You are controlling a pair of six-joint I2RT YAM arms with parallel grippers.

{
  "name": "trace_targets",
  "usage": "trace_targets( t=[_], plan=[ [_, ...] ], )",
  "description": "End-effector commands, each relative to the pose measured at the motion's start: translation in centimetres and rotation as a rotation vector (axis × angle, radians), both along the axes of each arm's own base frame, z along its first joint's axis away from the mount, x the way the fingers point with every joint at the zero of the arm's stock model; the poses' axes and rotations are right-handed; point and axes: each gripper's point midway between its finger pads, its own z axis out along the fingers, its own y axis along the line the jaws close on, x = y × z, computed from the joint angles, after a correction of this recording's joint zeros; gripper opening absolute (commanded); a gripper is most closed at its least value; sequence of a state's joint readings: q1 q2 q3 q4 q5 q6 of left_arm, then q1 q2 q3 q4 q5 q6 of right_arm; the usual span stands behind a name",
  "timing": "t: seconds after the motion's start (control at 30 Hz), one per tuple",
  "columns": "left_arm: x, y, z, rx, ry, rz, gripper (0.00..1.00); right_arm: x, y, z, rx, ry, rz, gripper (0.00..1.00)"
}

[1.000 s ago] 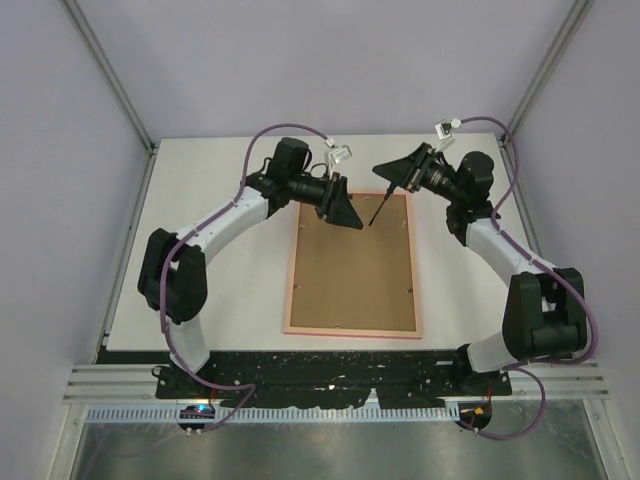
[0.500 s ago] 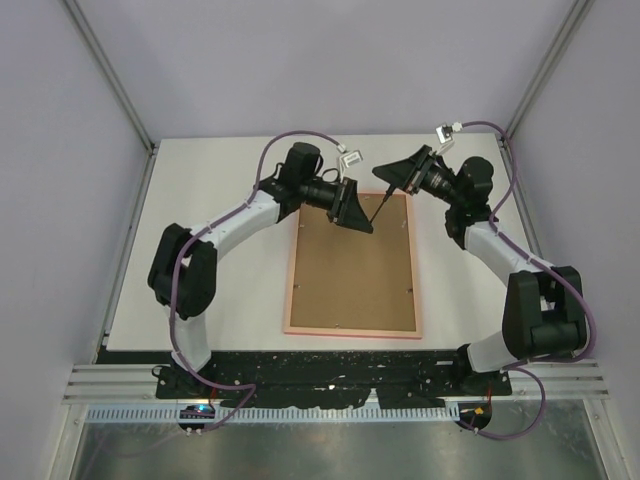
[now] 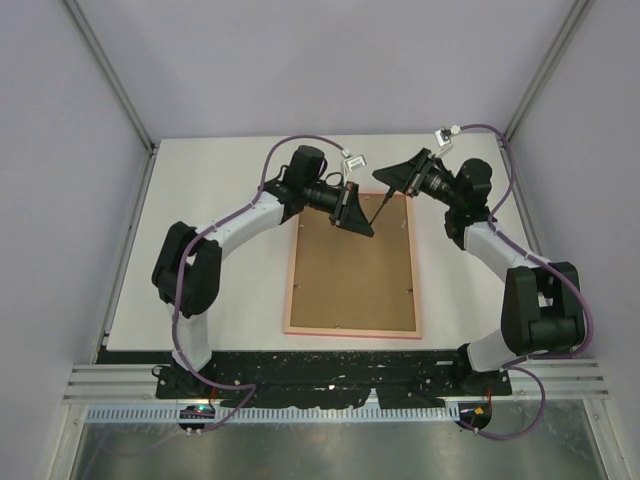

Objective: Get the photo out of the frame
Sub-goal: Adjust the screwdriver.

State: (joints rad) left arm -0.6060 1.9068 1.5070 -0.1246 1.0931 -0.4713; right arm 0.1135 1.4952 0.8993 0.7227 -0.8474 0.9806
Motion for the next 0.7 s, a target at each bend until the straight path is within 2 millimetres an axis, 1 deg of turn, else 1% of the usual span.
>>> trace_targets(
  t=[0.0, 0.03, 0.07, 0.1, 0.13, 0.17, 0.2, 0.23, 0.27, 0.3, 0.33, 0.37, 0.4, 0.43, 0.47, 0.57, 0.6, 0.67],
  plan=[
    [0.5, -0.3, 1.7, -0.024, -0.060, -0.013, 0.00, -1.5, 0.5, 0.8, -0.068, -0.140, 0.090, 0.11],
    [0.7, -0.1, 1.6, -0.013, -0.073, -0.005, 0.00, -2.3, 0.7, 0.4, -0.108, -0.176, 0.143, 0.15],
    [0.7, 0.1, 1.4, 0.001, -0.078, -0.005, 0.00, -2.8, 0.8, 0.7, -0.128, -0.200, 0.176, 0.27],
    [0.6, 0.2, 1.2, 0.011, -0.091, -0.007, 0.00, -3.5, 0.9, -0.2, -0.178, -0.218, 0.232, 0.30],
    [0.5, 0.4, 1.0, 0.025, -0.096, -0.012, 0.00, -4.0, 0.9, -0.1, -0.200, -0.195, 0.269, 0.37],
    [0.4, 0.6, 0.8, 0.036, -0.113, -0.016, 0.00, -4.4, 0.8, 0.2, -0.253, -0.278, 0.302, 0.39],
    [0.2, 0.8, 0.5, 0.052, -0.122, -0.023, 0.00, -5.1, 0.7, -0.7, -0.268, -0.211, 0.332, 0.44],
    [0.0, 1.1, 0.2, 0.068, -0.132, -0.035, 0.00, -5.3, 0.6, -0.2, -0.309, -0.308, 0.356, 0.48],
    [-0.2, 1.4, -0.1, 0.082, -0.134, -0.041, 0.00, -6.1, 0.5, -0.9, -0.319, -0.265, 0.384, 0.50],
    [-0.3, 1.6, -0.3, 0.092, -0.144, -0.047, 0.00, -6.5, 0.4, -0.6, -0.341, -0.331, 0.414, 0.57],
    [-0.4, 1.8, -0.6, 0.100, -0.145, -0.056, 0.00, -7.4, 0.3, -1.3, -0.340, -0.267, 0.441, 0.60],
    [-0.6, 1.9, -0.8, 0.105, -0.152, -0.065, 0.00, -7.5, 0.3, -0.9, -0.360, -0.339, 0.462, 0.62],
    [-0.7, 2.1, -0.9, 0.111, -0.155, -0.071, 0.00, -8.1, 0.2, -1.4, -0.355, -0.295, 0.480, 0.63],
    [-1.0, 2.2, -1.0, 0.117, -0.158, -0.080, 0.00, -8.1, 0.2, -1.3, -0.364, -0.318, 0.490, 0.63],
    [-1.0, 2.4, -1.2, 0.126, -0.166, -0.085, 0.00, -8.5, 0.1, -1.6, -0.373, -0.320, 0.504, 0.63],
    [-1.4, 2.8, -1.6, 0.142, -0.189, -0.108, 0.00, -8.7, 0.0, -2.0, -0.381, -0.296, 0.529, 0.64],
    [-1.5, 2.9, -1.7, 0.146, -0.192, -0.115, 0.00, -9.0, 0.0, -2.4, -0.384, -0.282, 0.543, 0.65],
    [-1.9, 3.1, -1.9, 0.158, -0.203, -0.125, 0.00, -8.9, -0.1, -2.8, -0.385, -0.262, 0.556, 0.65]
  ],
)
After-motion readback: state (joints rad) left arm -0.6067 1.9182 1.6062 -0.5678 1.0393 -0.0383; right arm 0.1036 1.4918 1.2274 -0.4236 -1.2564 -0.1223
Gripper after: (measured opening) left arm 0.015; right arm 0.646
